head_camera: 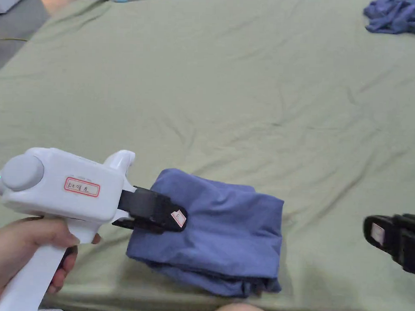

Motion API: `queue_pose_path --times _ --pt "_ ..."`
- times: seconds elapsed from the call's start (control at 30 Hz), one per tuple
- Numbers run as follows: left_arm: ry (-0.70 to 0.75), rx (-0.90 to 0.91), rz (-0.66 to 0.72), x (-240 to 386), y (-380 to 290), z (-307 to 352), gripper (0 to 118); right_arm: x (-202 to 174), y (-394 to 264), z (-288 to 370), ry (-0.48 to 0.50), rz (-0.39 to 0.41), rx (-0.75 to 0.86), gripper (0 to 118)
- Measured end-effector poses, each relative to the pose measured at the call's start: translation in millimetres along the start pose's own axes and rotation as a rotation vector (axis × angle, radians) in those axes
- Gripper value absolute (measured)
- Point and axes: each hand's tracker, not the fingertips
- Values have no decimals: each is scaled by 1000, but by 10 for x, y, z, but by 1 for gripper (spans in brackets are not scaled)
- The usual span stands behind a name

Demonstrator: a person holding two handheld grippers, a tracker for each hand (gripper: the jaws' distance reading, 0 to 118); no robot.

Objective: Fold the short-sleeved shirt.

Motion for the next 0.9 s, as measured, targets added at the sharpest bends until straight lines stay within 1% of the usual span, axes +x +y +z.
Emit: queue_pose_path --times 0.07,0.1,0.13,0.17,0.2,0.23,0.3,0.33,0.37,0.43,0.47,0.5,0.53,0.57,0.6,0.63,0.67,0.7,0.77,0.83,0.87,0.9 --pt "214 -21 -26 -289 45 438 25 -107 0 11 15 14 3 7" --pt "370 -14 -87 -401 75 666 25 -162 -2 13 38 18 7 7" --pt "567 -15 -168 -479 100 852 24 -220 -5 7 57 20 8 7" --pt "701 -32 -188 -606 139 992 24 -273 -8 -3 68 23 8 7" --pt "798 -80 -174 -780 179 1128 24 -355 2 -33 78 35 6 7" --pt "884 -89 -136 -948 226 1252 24 -420 4 -57 82 45 2 7" --pt "989 -119 -76 -1386 361 1445 24 -526 4 -96 87 71 -5 7" --pt "1035 -115 -46 -1560 426 1545 24 -514 7 -130 89 80 -12 7" --pt "1048 -130 -27 -1694 480 1620 24 -536 16 -149 91 86 -18 7" --pt "1134 -153 4 -1839 527 1722 24 -577 52 -167 90 94 -28 7" --pt "1152 -158 26 -1902 542 1768 24 -574 69 -166 88 97 -29 7" --pt "1117 -154 16 -1945 536 1786 24 -580 91 -159 83 100 -27 7" --pt "1113 -130 53 -1980 518 1824 25 -585 116 -154 81 101 -25 7" --pt "1113 -102 102 -1993 493 1853 31 -590 139 -149 80 103 -24 7" --pt "1108 -83 163 -1993 485 1897 75 -620 172 -143 77 108 -21 7" --pt "1106 -51 176 -1967 468 1947 109 -642 197 -138 75 115 -15 7" --pt "1082 -15 134 -1893 434 1979 118 -651 218 -137 76 122 -13 7" --pt "1064 14 90 -1741 379 2008 118 -662 239 -136 76 131 -7 7" --pt "1036 83 66 -1366 310 2059 118 -630 273 -122 69 148 12 7" --pt "1045 321 -88 -805 200 2096 118 -637 320 -119 31 197 34 7" --pt "1035 414 -152 -506 117 2099 107 -571 330 -115 6 219 43 7" --pt "1011 499 -164 -231 25 2079 76 -551 347 -103 -17 234 61 7"
